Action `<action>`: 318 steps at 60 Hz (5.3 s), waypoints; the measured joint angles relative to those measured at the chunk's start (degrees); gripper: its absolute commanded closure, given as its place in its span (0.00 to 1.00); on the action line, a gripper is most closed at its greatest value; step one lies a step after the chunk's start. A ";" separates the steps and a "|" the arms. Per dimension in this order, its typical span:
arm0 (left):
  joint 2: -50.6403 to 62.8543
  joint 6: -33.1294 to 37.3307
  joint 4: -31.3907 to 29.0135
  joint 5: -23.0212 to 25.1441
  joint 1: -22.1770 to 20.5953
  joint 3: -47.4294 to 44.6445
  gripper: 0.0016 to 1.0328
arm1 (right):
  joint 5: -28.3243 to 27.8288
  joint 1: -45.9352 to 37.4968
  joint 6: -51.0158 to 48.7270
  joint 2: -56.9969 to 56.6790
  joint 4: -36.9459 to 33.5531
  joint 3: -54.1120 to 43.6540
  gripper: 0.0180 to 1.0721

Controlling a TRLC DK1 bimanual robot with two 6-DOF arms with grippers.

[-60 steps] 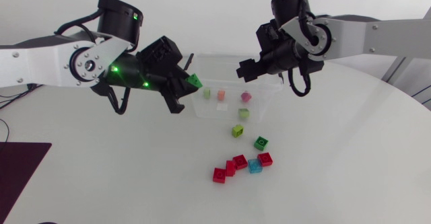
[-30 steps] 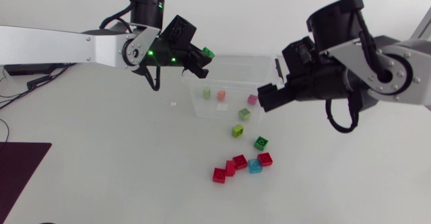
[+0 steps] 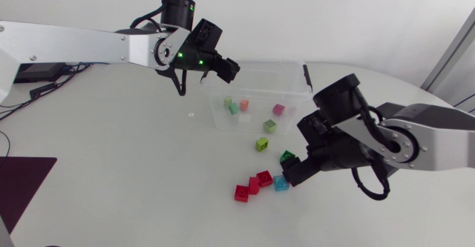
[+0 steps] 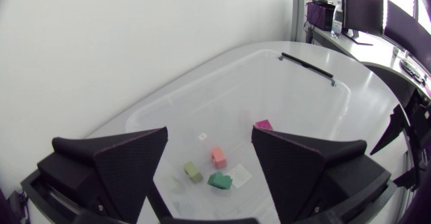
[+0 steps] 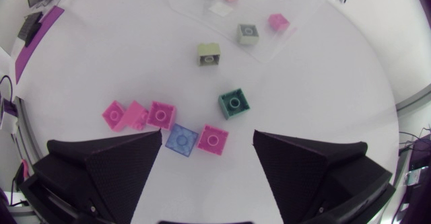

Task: Pick up the duplo bricks and place them in the container

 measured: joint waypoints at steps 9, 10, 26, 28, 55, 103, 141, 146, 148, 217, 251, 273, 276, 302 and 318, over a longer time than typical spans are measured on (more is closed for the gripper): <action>-8.31 0.52 -0.79 -0.02 0.00 -7.19 0.04 | -0.02 -1.51 1.70 6.71 -0.02 0.17 0.10; -9.86 0.72 -0.81 0.00 0.00 -8.35 0.04 | -0.04 -1.62 1.88 7.34 -0.02 0.20 0.10; -26.84 6.16 -1.88 2.36 0.17 -22.77 0.04 | -0.66 -4.70 2.82 13.27 0.02 3.58 0.14; -28.22 6.78 -2.21 2.89 0.22 -24.63 0.04 | -0.66 -5.01 2.80 13.40 0.02 4.02 0.14; -39.47 12.28 -4.02 4.20 1.92 -39.45 0.04 | -0.83 -4.90 3.45 17.79 1.31 5.99 0.14; -41.22 17.29 -8.57 5.03 -0.44 -47.91 0.04 | 0.66 -4.81 4.04 19.34 2.10 5.86 0.71; -22.38 29.35 -9.73 9.35 -11.28 -48.54 0.06 | 0.63 -9.09 2.51 5.27 -12.11 21.22 0.71; -19.91 30.23 -9.70 9.35 -11.28 -47.71 0.06 | 0.66 -9.09 2.51 5.22 -12.79 24.55 0.71; -19.28 30.47 -9.70 9.35 -11.28 -47.32 0.06 | 0.66 -9.09 2.51 5.22 -12.85 25.42 0.71; -0.66 37.53 -30.73 -3.67 -21.73 -20.70 0.38 | -2.89 -14.45 -1.79 5.18 -12.66 23.10 0.71; 3.96 36.04 -33.38 -6.62 -24.57 -13.62 0.74 | -5.81 -17.49 -3.52 2.86 -10.34 23.04 0.71; -14.82 34.01 -31.32 -2.99 -19.06 -21.31 0.74 | -5.55 -14.12 -2.97 9.18 -1.88 33.77 0.70; -17.53 33.40 -30.84 -1.99 -18.01 -21.31 0.74 | -4.44 -13.16 -2.84 10.84 -0.28 34.42 0.70; -22.49 18.60 -11.19 1.84 -6.67 -17.84 0.73 | -0.76 -9.05 -2.19 27.58 4.33 41.48 0.14; -15.26 8.94 1.33 1.14 -2.58 -10.69 0.71 | 0.46 -8.28 -2.21 24.28 5.20 40.37 0.07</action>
